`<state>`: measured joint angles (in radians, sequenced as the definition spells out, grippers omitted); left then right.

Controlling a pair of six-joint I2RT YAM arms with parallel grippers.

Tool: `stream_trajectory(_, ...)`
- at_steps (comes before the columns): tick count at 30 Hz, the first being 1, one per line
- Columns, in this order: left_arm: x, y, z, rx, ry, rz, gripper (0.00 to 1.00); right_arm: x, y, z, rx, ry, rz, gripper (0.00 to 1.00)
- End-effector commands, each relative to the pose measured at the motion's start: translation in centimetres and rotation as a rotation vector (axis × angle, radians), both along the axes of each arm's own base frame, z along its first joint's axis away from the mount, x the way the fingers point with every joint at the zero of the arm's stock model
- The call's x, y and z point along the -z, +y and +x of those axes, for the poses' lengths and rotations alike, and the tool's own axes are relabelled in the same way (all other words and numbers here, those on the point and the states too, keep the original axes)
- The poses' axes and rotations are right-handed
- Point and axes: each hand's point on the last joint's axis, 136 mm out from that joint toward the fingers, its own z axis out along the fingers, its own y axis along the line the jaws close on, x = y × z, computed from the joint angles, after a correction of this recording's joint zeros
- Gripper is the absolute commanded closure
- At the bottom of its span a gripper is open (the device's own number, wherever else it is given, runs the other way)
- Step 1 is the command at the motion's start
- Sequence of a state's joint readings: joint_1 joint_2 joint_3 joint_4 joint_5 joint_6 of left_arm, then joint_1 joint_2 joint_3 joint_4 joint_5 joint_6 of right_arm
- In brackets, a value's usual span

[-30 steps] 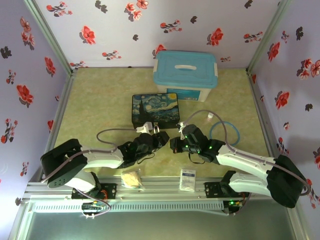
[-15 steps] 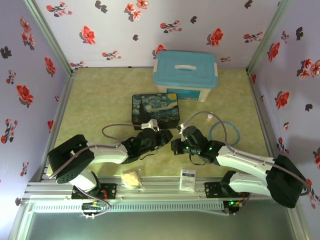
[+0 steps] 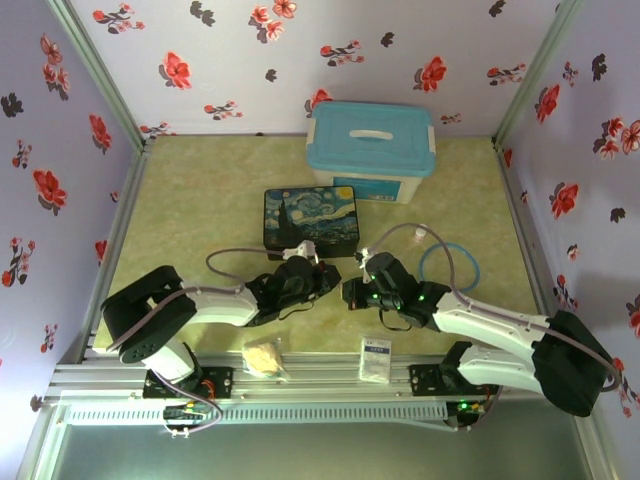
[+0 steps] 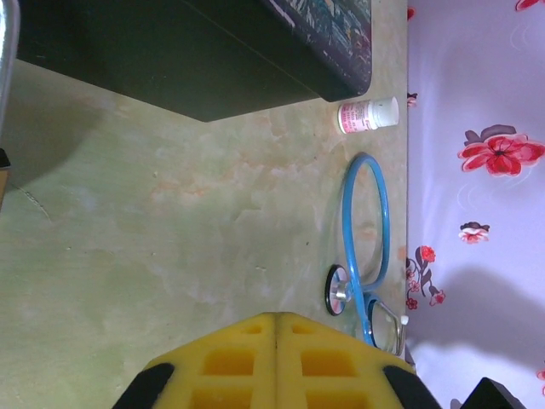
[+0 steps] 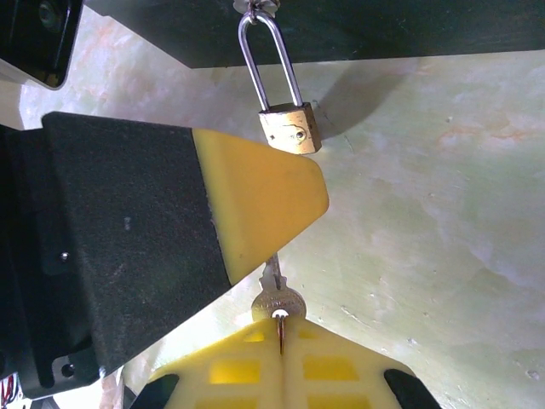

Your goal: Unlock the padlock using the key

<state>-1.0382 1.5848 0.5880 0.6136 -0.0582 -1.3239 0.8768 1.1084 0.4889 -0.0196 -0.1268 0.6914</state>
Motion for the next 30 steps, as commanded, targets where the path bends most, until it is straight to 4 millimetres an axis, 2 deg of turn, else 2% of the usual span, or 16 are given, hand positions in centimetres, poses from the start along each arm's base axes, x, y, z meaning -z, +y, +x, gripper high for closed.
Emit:
stream_trajectory(1, -0.8, 0.2, 0.1, 0.014, -0.034, -0.009, 1.0, -0.4, -0.7, 0.4, 0.027, -0.029, -0.006, 1.0)
stream_trajectory(2, -0.9, 0.3, 0.2, 0.011, -0.04, -0.008, 1.0, -0.7, -0.7, 0.4, 0.006, -0.039, -0.009, 0.91)
stream_trajectory(3, -1.1, 0.6, 0.3, 0.005, -0.045, -0.011, 1.0, -0.9, -0.7, 0.4, -0.009, -0.044, -0.009, 0.7)
stream_trajectory(4, -1.5, 0.9, 0.4, -0.007, -0.059, -0.02, 1.0, -1.1, -0.9, 0.6, -0.009, -0.045, -0.002, 0.4)
stream_trajectory(5, -2.1, 1.2, 0.7, -0.024, -0.08, -0.033, 1.0, -1.4, -1.0, 0.8, -0.003, -0.048, 0.023, 0.28)
stream_trajectory(7, -3.3, 2.0, 1.0, -0.059, -0.121, -0.076, 1.0, -2.7, -0.8, 1.3, 0.004, -0.057, 0.13, 0.23)
stream_trajectory(9, -4.8, 2.7, 1.4, -0.085, -0.168, -0.122, 1.0, -4.9, -0.3, 1.8, 0.006, -0.087, 0.274, 0.05)
stream_trajectory(10, -5.5, 3.0, 1.6, -0.094, -0.19, -0.144, 1.0, -6.2, 0.1, 1.9, -0.001, -0.113, 0.346, 0.01)
stream_trajectory(14, -8.3, 3.4, 1.7, -0.096, -0.265, -0.207, 1.0, -10.8, 1.4, 1.6, -0.082, -0.213, 0.528, 0.01)
stream_trajectory(17, -10.5, 3.9, 1.4, -0.096, -0.318, -0.25, 1.0, -12.7, 2.0, 1.1, -0.139, -0.254, 0.605, 0.03)
stream_trajectory(23, -14.2, 5.5, 0.8, -0.117, -0.42, -0.307, 1.0, -13.7, 3.1, 0.6, -0.205, -0.235, 0.68, 0.15)
stream_trajectory(25, -14.9, 5.8, 0.7, -0.118, -0.432, -0.332, 1.0, -14.4, 3.3, 0.5, -0.218, -0.24, 0.713, 0.22)
stream_trajectory(28, -15.7, 5.7, 0.5, -0.111, -0.444, -0.358, 1.0, -15.4, 3.7, 0.3, -0.251, -0.245, 0.762, 0.38)
stream_trajectory(30, -15.7, 5.6, 0.5, -0.109, -0.443, -0.363, 1.0, -16.1, 4.0, 0.2, -0.271, -0.247, 0.792, 0.39)
